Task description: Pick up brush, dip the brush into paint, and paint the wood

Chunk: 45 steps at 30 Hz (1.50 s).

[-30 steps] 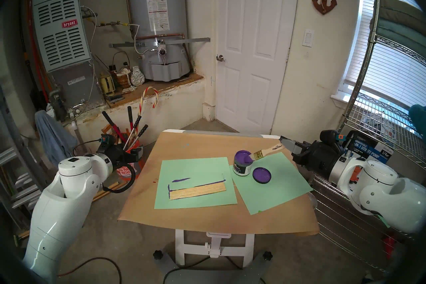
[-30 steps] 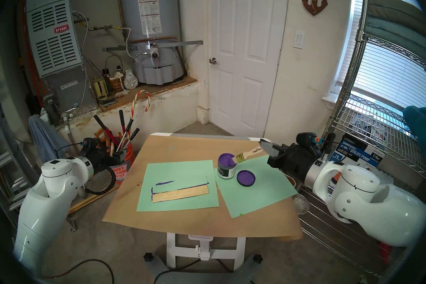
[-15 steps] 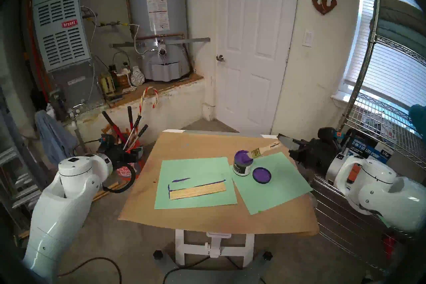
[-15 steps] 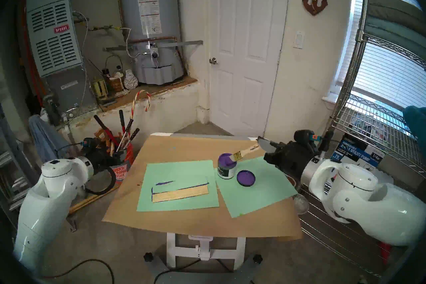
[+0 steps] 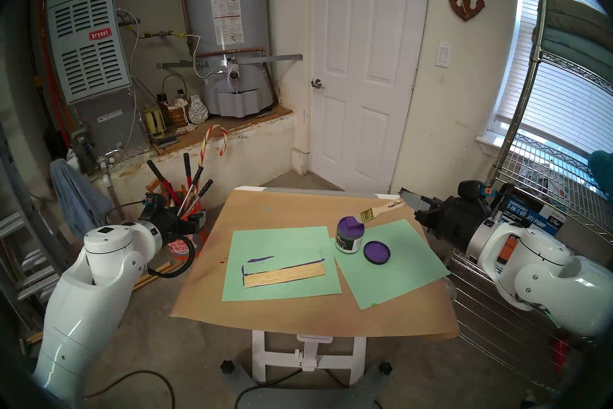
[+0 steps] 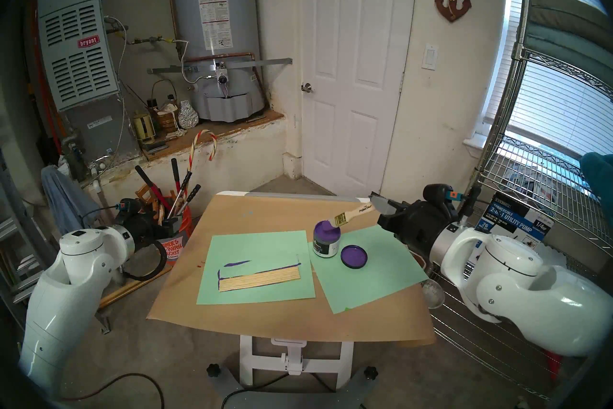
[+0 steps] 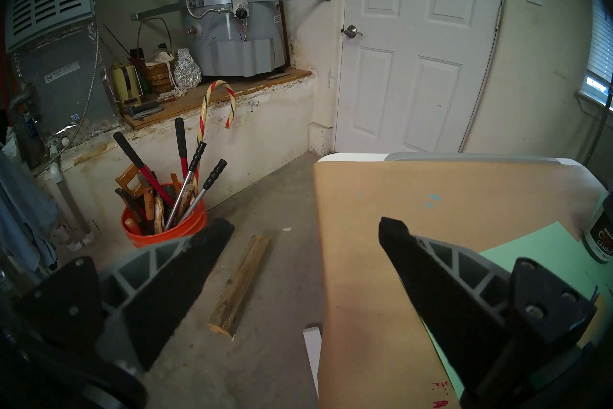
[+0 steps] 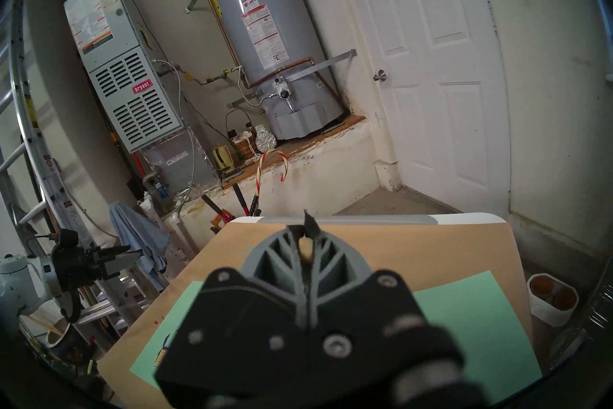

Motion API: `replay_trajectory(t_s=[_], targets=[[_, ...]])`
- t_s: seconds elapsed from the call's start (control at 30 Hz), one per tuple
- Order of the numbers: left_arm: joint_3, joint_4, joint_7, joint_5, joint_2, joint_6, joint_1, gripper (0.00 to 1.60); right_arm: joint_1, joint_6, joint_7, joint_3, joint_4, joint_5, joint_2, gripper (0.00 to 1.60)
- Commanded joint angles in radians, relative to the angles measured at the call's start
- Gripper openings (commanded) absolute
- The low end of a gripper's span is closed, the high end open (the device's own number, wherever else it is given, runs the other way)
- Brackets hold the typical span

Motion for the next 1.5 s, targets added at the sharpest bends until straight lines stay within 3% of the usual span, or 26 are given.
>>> replay_trajectory(t_s=[0.0,0.37,0.57,0.9,1.3,1.47], targets=[[-0.011,-0.017,0.002,-0.002,0.001,-0.003,-0.005,1.60,0.027,-0.016,-0.017,-0.041,-0.020,-0.085,0.023,0.00],[-0.011,-0.017,0.002,-0.002,0.001,-0.003,-0.005,1.60,0.063,-0.008,-0.070,-0.099,-0.062,-0.160,0.011,0.00],[-0.011,-0.017,0.002,-0.002,0.001,-0.003,-0.005,1.60,0.108,0.008,-0.087,-0.164,-0.077,-0.218,0.002,0.00],[-0.011,-0.017,0.002,-0.002,0.001,-0.003,-0.005,1.60,0.197,0.054,-0.112,-0.261,-0.068,-0.301,-0.063,0.00],[-0.011,-0.017,0.002,-0.002,0.001,-0.003,-0.005,1.60,0.272,0.101,-0.106,-0.326,-0.040,-0.342,-0.131,0.00],[-0.011,-0.017,0.002,-0.002,0.001,-0.003,-0.005,1.60,0.257,0.085,-0.103,-0.285,-0.038,-0.292,-0.124,0.00]])
